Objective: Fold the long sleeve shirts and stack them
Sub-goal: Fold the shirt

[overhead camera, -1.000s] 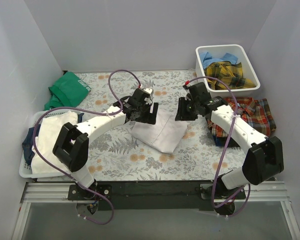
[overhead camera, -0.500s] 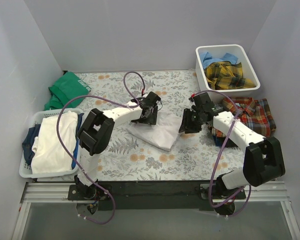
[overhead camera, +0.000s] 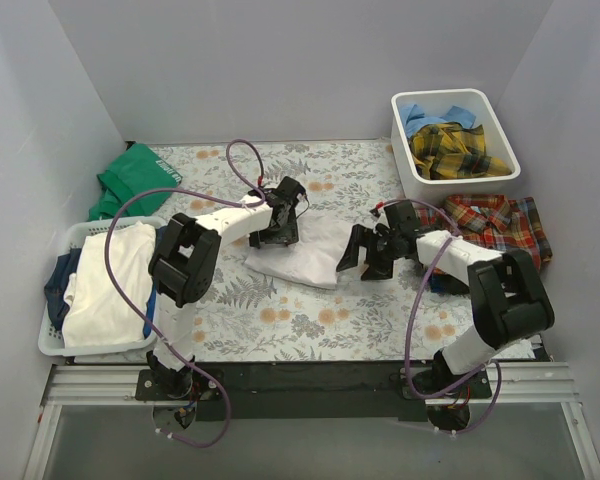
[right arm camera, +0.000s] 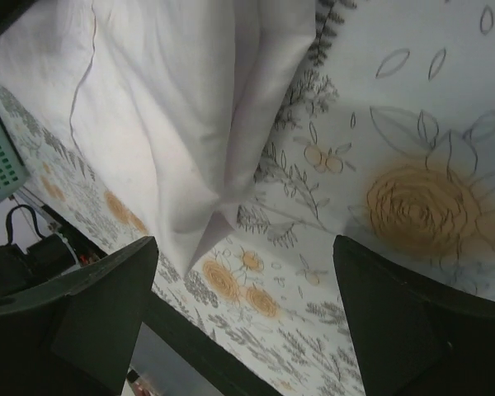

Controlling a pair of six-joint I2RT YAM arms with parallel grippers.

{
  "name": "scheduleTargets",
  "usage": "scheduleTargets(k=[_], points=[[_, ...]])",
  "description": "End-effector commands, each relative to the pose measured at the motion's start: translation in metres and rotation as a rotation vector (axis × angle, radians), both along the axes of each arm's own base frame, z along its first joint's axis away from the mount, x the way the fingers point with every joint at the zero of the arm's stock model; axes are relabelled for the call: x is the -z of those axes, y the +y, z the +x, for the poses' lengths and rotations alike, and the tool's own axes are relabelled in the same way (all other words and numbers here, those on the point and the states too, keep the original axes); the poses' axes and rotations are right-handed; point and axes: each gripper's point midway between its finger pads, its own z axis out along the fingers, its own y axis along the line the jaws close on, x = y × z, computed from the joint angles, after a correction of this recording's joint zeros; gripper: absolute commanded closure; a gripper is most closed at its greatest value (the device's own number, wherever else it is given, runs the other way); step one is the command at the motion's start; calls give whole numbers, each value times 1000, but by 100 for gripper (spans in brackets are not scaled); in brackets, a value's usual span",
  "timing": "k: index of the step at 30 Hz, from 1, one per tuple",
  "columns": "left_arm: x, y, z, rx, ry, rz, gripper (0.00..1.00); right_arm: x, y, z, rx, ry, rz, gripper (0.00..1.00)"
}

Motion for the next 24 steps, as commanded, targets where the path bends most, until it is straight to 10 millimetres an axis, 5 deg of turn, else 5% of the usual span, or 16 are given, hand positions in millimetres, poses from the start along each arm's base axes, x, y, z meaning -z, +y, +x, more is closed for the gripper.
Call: scheduleTargets(k=[1,12,18,24], points=[[4,15,-32,-8,126,37,27,-6,25,32,1,-67,157,4],[7,14,-52,-19,186,-13,28,42,33,72,77,-61,116,5],[7,5,-54,-15,206,-55,29,68,42,66,33,-16,94,9],[7,1,-53,-10,215,-67,29,78,62,51,-52,18,111,24]])
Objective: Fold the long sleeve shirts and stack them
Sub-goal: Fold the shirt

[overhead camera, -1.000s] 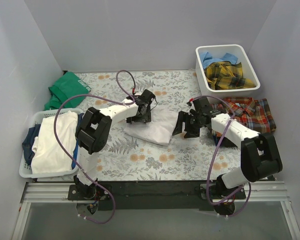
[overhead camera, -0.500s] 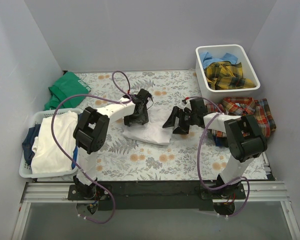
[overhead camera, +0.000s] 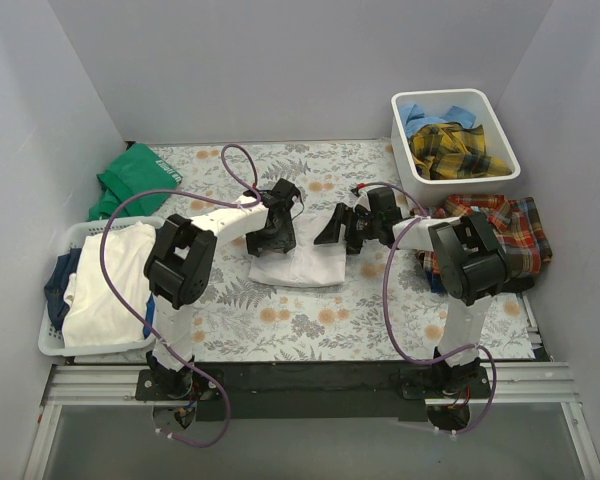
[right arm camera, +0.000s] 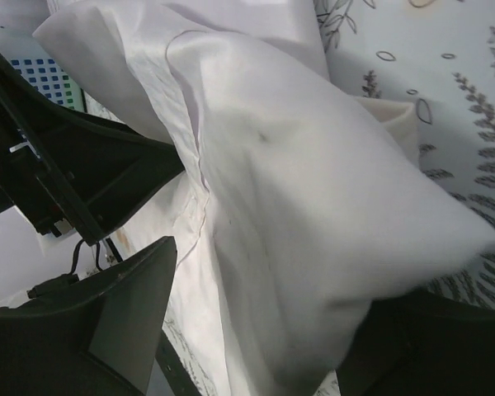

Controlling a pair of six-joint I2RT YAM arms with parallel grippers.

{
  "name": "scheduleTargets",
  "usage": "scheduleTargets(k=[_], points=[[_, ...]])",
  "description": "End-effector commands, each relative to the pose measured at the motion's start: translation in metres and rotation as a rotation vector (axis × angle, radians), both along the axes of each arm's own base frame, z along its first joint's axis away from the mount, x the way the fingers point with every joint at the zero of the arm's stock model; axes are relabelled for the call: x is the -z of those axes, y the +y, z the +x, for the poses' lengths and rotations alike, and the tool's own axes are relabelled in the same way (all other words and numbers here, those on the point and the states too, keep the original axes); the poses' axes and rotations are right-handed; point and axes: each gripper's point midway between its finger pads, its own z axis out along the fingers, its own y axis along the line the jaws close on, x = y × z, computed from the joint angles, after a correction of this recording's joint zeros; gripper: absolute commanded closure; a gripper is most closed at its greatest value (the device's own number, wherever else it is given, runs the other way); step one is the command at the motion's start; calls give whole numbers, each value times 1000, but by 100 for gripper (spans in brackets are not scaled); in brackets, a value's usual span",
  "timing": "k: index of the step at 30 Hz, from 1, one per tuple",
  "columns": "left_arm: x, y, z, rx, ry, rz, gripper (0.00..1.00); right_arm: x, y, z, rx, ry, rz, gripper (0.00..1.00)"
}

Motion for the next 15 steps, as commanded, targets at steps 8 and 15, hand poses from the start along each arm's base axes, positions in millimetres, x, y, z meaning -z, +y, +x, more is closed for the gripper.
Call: scheduleTargets(k=[8,15], points=[[3,2,-25,30,103,6,29,61,-2,-36,-58,114,-192,44],[2,3,-24,29,93,11,29,54,-13,-39,-41,101,-235,47]])
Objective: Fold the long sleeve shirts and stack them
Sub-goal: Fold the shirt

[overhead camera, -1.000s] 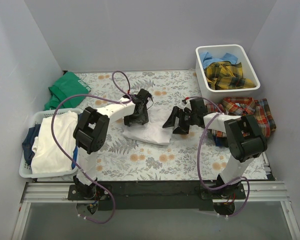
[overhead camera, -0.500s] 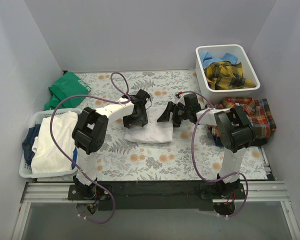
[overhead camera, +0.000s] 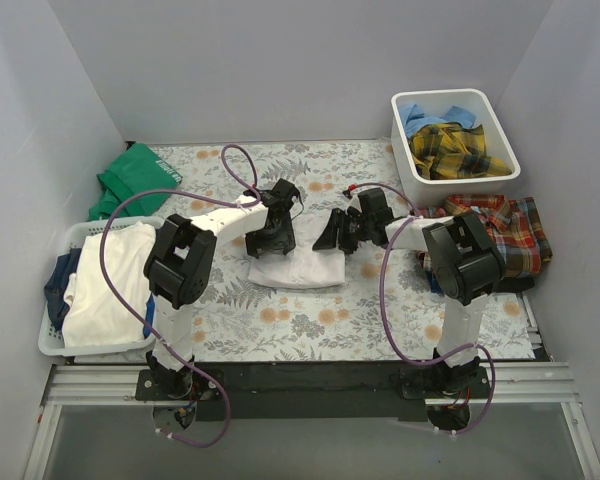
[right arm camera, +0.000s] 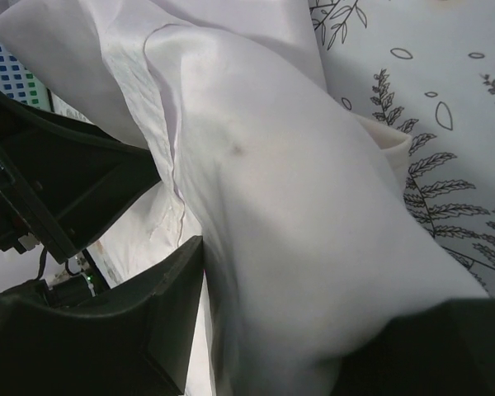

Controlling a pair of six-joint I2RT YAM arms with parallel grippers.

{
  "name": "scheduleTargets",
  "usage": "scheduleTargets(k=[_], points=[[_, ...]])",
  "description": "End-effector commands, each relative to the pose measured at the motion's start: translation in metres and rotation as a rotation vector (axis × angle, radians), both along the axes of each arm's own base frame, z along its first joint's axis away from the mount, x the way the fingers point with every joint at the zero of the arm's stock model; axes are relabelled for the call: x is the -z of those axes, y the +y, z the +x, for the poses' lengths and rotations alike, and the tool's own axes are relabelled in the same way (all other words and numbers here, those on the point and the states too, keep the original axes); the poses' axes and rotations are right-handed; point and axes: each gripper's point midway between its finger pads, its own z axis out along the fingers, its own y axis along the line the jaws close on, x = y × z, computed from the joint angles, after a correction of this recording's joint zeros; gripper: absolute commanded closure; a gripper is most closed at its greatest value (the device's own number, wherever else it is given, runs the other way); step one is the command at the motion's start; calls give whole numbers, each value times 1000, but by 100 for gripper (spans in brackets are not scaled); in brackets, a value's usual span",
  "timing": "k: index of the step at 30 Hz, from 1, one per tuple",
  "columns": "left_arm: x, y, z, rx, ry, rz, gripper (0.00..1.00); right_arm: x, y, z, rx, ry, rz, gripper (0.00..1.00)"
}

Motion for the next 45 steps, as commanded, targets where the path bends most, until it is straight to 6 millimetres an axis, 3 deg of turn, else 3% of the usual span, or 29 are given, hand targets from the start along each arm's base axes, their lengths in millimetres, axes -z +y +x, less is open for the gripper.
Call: scheduleTargets(k=[1,3,5,6,7,10,13,15,20,21,23,24,29,35,40,42,45], points=[[2,2,-20,30,72,10,29,42,-27,-36,7,122,-180,47],[2,2,-20,30,72,10,29,46,-30,-40,10,133,-191,48],[1,1,-20,35,69,11,29,48,-33,-41,13,138,-197,54],[0,3,-19,30,66,14,29,49,-34,-41,17,140,-201,62],[-2,3,-18,30,61,10,29,48,-35,-41,19,141,-203,77],[-15,1,-12,30,29,1,29,43,-38,-34,24,121,-225,99],[-46,-4,2,30,-48,-27,27,33,-46,-23,32,82,-280,99],[-76,-8,13,30,-117,-55,26,31,-59,-20,38,78,-358,99],[-135,-3,31,4,-245,-97,25,-1,-92,5,79,-16,-521,99],[-147,2,34,-3,-269,-107,25,-5,-100,2,76,-4,-556,99],[-159,8,38,-18,-293,-119,25,-22,-115,16,95,-62,-616,99],[-165,16,40,-26,-306,-121,25,-26,-122,13,91,-58,-649,99],[-173,36,44,-53,-320,-121,24,-69,-154,38,123,-203,-829,99],[-179,54,50,-82,-333,-134,24,-152,-187,71,213,-428,-1036,99],[-182,60,53,-91,-338,-139,24,-218,-198,85,276,-611,-1256,99],[-182,65,54,-102,-339,-133,24,-230,-196,85,282,-655,-1319,99],[-184,72,53,-115,-344,-132,24,-250,-178,79,276,-768,-1495,99]])
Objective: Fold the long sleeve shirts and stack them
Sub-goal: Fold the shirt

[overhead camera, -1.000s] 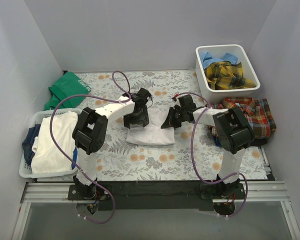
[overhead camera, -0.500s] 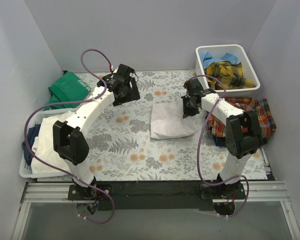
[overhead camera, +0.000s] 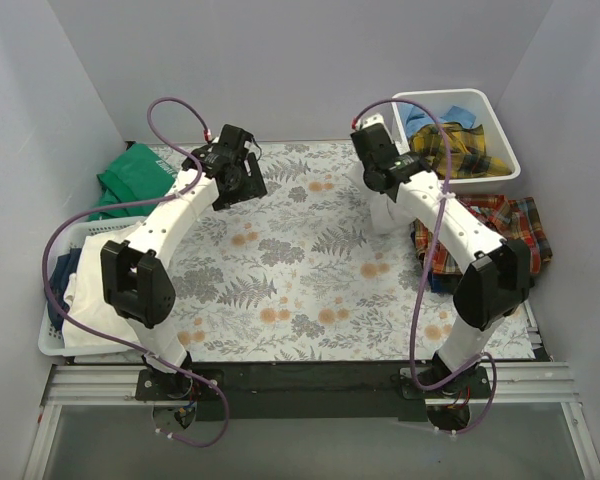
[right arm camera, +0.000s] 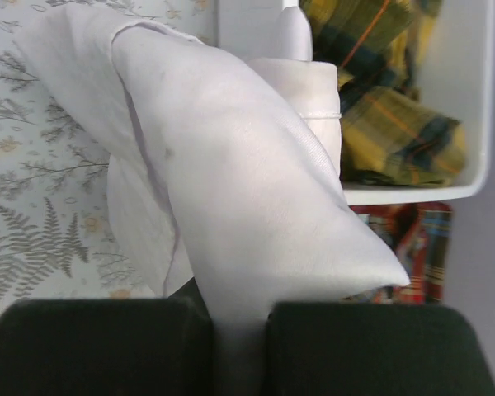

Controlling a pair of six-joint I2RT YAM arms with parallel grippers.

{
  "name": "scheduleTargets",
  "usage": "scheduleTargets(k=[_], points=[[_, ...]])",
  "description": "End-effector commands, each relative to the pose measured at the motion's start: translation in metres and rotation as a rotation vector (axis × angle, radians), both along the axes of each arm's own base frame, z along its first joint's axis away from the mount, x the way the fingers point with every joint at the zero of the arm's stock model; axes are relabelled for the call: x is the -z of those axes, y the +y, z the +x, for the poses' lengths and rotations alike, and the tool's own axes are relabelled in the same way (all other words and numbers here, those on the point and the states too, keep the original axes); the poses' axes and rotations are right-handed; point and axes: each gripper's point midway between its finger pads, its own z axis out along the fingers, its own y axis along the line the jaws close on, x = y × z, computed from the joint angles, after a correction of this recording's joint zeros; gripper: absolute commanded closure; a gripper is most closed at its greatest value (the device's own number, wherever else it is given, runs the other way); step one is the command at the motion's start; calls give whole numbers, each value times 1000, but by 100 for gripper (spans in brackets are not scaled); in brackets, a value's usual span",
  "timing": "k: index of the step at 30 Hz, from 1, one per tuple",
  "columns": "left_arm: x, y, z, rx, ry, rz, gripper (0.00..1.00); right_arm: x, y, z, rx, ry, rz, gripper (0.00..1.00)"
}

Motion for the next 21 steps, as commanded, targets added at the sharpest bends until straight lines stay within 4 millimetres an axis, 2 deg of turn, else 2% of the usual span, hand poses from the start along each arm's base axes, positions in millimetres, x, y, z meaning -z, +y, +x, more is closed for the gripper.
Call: scheduleTargets(k=[1,3,4,5,6,7,8,9,11,12,14,15,18,19,20,21], points=[[-20,13,-7,-9,-38,-11,24,-62,14,-13,24,-199,-339,99],[-20,22,-7,-35,-39,-11,23,-48,36,-14,-6,-209,-401,99],[-18,25,-8,-44,-32,-13,23,-40,53,-20,-42,-205,-424,99],[-19,35,-8,-71,-20,-22,24,-27,62,-24,-59,-190,-446,99],[-21,40,-8,-94,-27,-27,23,-4,72,-24,-74,-160,-487,99],[-25,45,-10,-107,-38,-28,23,12,88,-31,-95,-159,-483,99],[-27,55,-8,-131,-50,-33,23,27,97,-34,-113,-144,-494,99],[-30,61,-8,-151,-62,-35,24,56,106,-38,-136,-107,-531,99],[-34,83,-10,-205,-81,-34,23,86,128,-50,-169,-86,-523,99],[-33,90,-12,-222,-78,-38,23,109,145,-56,-193,-68,-539,99],[-37,109,-16,-272,-90,-42,23,128,158,-65,-213,-39,-572,99],[-38,115,-18,-289,-97,-40,23,141,173,-72,-247,-32,-600,99],[-48,132,-21,-313,-141,-44,23,153,193,-88,-289,-33,-617,99],[-49,136,-21,-323,-143,-44,23,155,199,-92,-304,-29,-608,94],[-49,141,-22,-331,-142,-40,23,156,203,-96,-317,-24,-594,84],[-47,144,-23,-336,-134,-37,23,154,211,-102,-334,-28,-567,60]])
